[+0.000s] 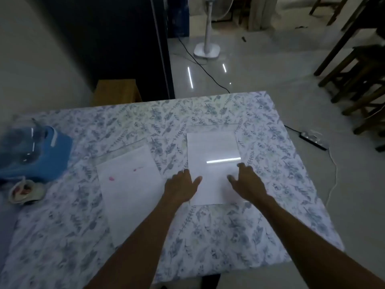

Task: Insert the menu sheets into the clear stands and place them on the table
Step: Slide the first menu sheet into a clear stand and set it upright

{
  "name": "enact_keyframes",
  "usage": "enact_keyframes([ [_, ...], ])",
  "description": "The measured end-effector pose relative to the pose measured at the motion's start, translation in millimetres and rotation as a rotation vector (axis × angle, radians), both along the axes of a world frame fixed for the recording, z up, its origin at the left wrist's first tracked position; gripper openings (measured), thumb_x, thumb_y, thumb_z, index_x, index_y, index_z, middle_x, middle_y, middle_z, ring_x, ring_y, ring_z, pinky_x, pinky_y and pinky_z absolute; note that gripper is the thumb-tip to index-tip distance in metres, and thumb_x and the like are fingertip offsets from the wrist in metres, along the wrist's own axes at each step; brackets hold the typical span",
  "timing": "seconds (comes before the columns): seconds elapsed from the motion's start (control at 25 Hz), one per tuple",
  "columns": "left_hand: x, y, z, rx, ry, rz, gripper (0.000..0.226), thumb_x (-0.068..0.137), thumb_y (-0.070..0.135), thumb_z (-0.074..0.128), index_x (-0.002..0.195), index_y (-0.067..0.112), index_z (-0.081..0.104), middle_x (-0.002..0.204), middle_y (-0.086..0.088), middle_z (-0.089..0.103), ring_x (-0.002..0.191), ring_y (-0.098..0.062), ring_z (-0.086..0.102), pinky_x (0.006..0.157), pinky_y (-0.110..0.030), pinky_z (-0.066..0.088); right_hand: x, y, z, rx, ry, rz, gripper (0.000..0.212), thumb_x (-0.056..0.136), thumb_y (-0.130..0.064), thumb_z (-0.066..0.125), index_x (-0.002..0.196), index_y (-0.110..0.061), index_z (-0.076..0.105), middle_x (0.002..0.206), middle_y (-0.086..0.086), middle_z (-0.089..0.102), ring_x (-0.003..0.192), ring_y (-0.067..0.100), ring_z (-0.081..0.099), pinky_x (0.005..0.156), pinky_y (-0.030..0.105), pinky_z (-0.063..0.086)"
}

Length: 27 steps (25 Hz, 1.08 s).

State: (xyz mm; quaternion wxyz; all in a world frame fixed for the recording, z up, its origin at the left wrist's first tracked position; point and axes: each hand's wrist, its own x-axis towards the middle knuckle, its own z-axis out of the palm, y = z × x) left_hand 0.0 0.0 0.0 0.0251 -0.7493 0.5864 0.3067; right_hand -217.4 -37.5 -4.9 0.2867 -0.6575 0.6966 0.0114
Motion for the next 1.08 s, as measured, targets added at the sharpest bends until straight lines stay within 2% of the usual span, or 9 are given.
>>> enact_keyframes([
  [0.08,-22,0,-13,-0.015,0.014,0.109,0.071,0.097,0.061,0.038,0.144,0.009,0.039,0.147,-0.019,0.040,0.132,-0.036,0.041,0.104,-0.048,0.041,-14,11,-16,-0.079,0.005,-0.157,0.055,0.091,-0.038,0.060,0.133,-0.006,0.043,0.125,0.022,0.051,0.109,0.044,0.058,0.088,0.048,0.050],
  [0.16,-37,5,-18,-0.055,0.036,0.205,0.069,0.096,0.058,0.044,0.144,0.009,0.039,0.144,-0.020,0.040,0.130,-0.036,0.041,0.102,-0.047,0.042,-16,25,-32,-0.137,-0.018,-0.183,0.048,0.089,-0.030,0.064,0.126,-0.004,0.047,0.119,0.023,0.052,0.100,0.045,0.060,0.082,0.048,0.053],
  [0.36,-45,-10,-19,-0.074,0.140,0.467,0.068,0.094,0.055,0.052,0.146,0.011,0.040,0.136,-0.025,0.048,0.124,-0.041,0.051,0.103,-0.048,0.045,-16,10,-32,-0.051,-0.181,-0.354,0.045,0.088,-0.029,0.062,0.126,-0.010,0.047,0.117,0.022,0.054,0.098,0.040,0.059,0.086,0.044,0.050],
  [0.48,-35,-12,-16,-0.087,0.223,0.524,0.061,0.095,0.051,0.054,0.141,0.011,0.046,0.133,-0.022,0.055,0.120,-0.038,0.056,0.100,-0.045,0.048,-19,9,-25,-0.056,-0.247,-0.350,0.039,0.089,-0.020,0.056,0.126,-0.014,0.049,0.110,0.017,0.057,0.088,0.029,0.056,0.078,0.036,0.045],
  [0.6,-22,-8,0,-0.169,0.247,0.550,0.049,0.097,0.042,0.057,0.132,0.008,0.058,0.131,-0.015,0.064,0.119,-0.032,0.060,0.097,-0.034,0.045,-19,14,-13,-0.090,-0.329,-0.360,0.034,0.089,-0.011,0.047,0.121,-0.017,0.057,0.099,0.012,0.066,0.084,0.027,0.059,0.076,0.037,0.049],
  [0.76,-11,17,42,-0.223,0.344,0.682,0.039,0.095,0.039,0.059,0.122,0.013,0.068,0.126,-0.008,0.070,0.115,-0.027,0.063,0.095,-0.031,0.046,-24,28,22,-0.167,-0.436,-0.360,0.044,0.088,0.000,0.045,0.119,-0.018,0.070,0.113,0.008,0.072,0.092,0.021,0.061,0.073,0.028,0.047],
  [0.84,-8,37,64,-0.275,0.413,0.716,0.036,0.095,0.037,0.060,0.119,0.012,0.070,0.124,-0.008,0.070,0.112,-0.026,0.064,0.091,-0.029,0.046,-28,35,46,-0.153,-0.519,-0.321,0.048,0.087,0.005,0.044,0.120,-0.015,0.072,0.118,0.004,0.070,0.096,0.015,0.060,0.080,0.025,0.051],
  [0.96,3,68,95,-0.278,0.509,0.726,0.036,0.095,0.043,0.060,0.118,0.015,0.069,0.127,-0.008,0.067,0.113,-0.026,0.062,0.090,-0.030,0.048,-35,51,77,-0.003,-0.709,-0.317,0.040,0.090,0.000,0.050,0.115,-0.019,0.075,0.119,0.000,0.070,0.093,0.013,0.065,0.074,0.029,0.055],
  [1.08,22,87,117,-0.262,0.574,0.676,0.042,0.093,0.051,0.061,0.119,0.019,0.067,0.130,-0.006,0.064,0.110,-0.023,0.061,0.090,-0.033,0.050,-31,64,97,0.065,-0.760,-0.283,0.031,0.093,-0.006,0.057,0.112,-0.022,0.076,0.113,0.000,0.073,0.089,0.016,0.069,0.071,0.030,0.052],
])
